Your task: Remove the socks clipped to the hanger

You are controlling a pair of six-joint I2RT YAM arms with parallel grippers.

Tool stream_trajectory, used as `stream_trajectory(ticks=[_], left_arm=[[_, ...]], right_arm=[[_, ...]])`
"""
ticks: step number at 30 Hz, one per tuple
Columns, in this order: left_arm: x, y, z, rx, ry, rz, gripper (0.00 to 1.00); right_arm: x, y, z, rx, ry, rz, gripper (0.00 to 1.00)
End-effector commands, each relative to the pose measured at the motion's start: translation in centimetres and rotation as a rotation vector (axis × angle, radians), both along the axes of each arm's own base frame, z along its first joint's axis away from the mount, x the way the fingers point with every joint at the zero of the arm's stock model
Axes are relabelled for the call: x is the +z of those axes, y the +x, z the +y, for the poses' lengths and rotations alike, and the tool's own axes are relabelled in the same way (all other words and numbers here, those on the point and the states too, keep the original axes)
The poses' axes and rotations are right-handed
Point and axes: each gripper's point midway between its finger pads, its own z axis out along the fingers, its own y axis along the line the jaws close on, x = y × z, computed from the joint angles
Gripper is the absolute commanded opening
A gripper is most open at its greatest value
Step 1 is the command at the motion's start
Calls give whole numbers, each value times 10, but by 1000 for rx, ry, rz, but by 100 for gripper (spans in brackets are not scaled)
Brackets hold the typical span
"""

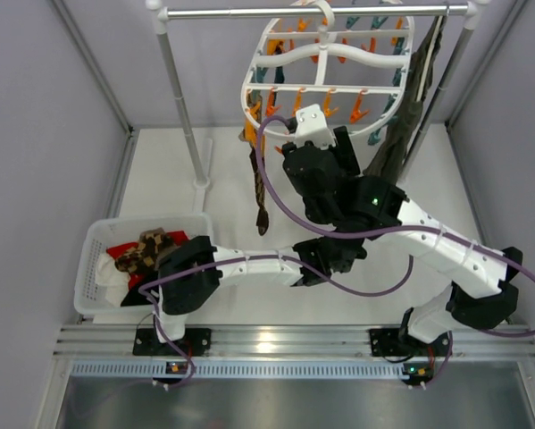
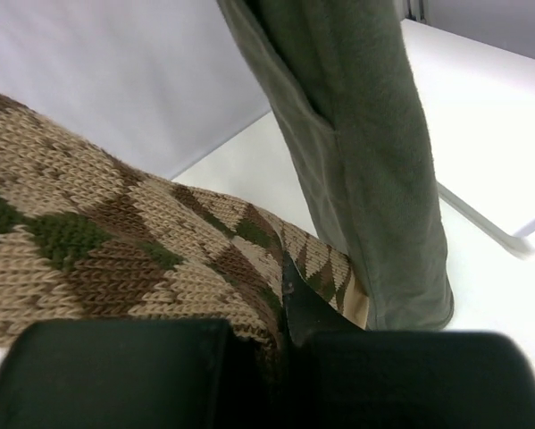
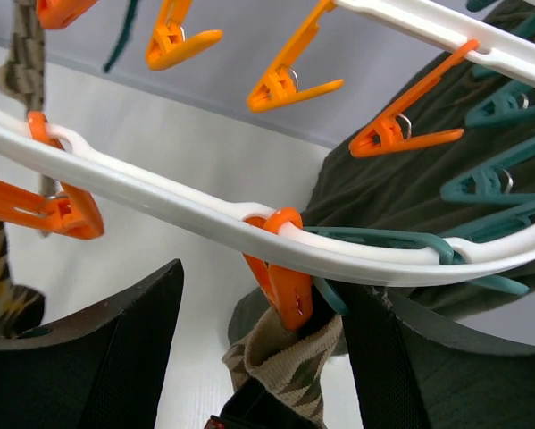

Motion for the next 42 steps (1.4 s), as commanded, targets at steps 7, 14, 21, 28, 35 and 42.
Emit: stream_trajectory(ticks=[7, 14, 21, 28, 35, 42], left_arm=[[22, -3, -25, -37, -6, -48, 0], [19, -3, -34, -53, -3, -50, 0], [14, -1, -43, -69, 0, -48, 0], [13, -1, -47, -80, -8, -46, 0], [13, -2, -47, -86, -8, -45, 0], [11, -2, -50, -95, -15, -40, 0]], right_arm=[[16, -5, -24, -154, -116, -74, 68], [10, -7, -34, -192, -124, -115, 67], [14, -7, -34, -197, -156, -127, 66], [20, -5, -39, -215, -162, -151, 62], [15, 5, -54, -260, -222, -136, 59], [22, 5, -62, -276, -239, -139, 56]])
